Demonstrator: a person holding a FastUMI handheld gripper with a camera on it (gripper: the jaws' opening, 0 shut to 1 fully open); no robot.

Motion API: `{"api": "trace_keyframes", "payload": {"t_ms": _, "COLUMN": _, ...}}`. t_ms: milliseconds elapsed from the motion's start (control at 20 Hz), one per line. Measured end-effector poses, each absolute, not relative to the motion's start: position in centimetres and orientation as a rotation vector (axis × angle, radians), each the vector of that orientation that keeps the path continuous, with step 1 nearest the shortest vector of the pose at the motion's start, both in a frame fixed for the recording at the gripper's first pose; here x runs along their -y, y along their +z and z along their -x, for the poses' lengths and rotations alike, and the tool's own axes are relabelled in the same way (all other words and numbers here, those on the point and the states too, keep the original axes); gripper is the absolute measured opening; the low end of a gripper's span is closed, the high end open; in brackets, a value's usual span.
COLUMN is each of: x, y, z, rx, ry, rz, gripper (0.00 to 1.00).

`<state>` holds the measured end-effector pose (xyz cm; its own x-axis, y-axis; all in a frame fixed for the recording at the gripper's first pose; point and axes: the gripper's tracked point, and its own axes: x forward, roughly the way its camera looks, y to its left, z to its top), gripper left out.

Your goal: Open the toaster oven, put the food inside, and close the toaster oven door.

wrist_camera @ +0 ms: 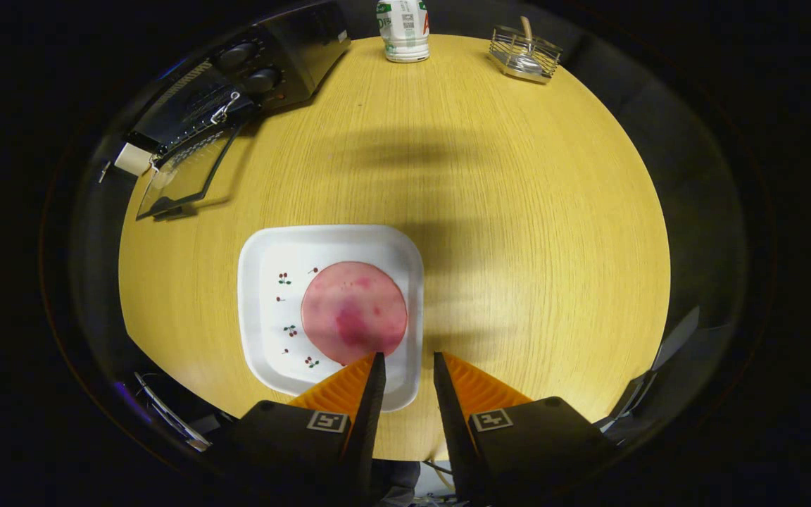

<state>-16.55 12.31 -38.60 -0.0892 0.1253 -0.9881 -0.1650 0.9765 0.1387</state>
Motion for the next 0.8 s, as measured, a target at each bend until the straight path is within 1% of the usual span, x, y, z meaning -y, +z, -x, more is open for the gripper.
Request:
{"api": "trace_keyframes", "payload": {"t_ms": 50, "x": -12.2, "y": -39.0, "z": 17.1, "rx": -1.637, "ry": 0.244, "rz": 0.041, "gripper": 0.49}}
{"api": "trace_keyframes", "payload": {"t_ms": 150, "x": -12.4, "y": -39.6, "z": 16.7, "rx": -1.65, "ry": 0.232, "rz": -0.026, "gripper": 0.17}}
{"api": "trace_keyframes", "payload": {"t_ms": 200, "x": -12.5, "y": -39.4, "z": 16.7, "rx": -1.65, "ry": 0.236, "rz": -0.045, "gripper": 0.16}}
{"api": "trace_keyframes", "payload": {"t_ms": 300, "x": -12.7, "y": -39.4, "z": 17.3, "rx": -1.65, "ry": 0.263, "rz": -0.084, "gripper": 0.08}}
{"api": "trace_keyframes", "payload": {"t_ms": 400, "x": -12.8, "y": -39.6, "z": 17.2, "rx": -1.646, "ry": 0.271, "rz": -0.13, "gripper": 0.05}}
{"api": "trace_keyframes", "payload": {"t_ms": 500, "x": -12.8, "y": -39.3, "z": 17.3, "rx": -1.626, "ry": 0.274, "rz": -0.209, "gripper": 0.05}}
{"api": "trace_keyframes", "payload": {"t_ms": 700, "x": -13.2, "y": -38.1, "z": 17.7, "rx": -1.558, "ry": 0.332, "rz": -0.391, "gripper": 0.05}}
{"api": "trace_keyframes", "payload": {"t_ms": 800, "x": -13.6, "y": -37.6, "z": 17.8, "rx": -1.522, "ry": 0.316, "rz": -0.511, "gripper": 0.05}}
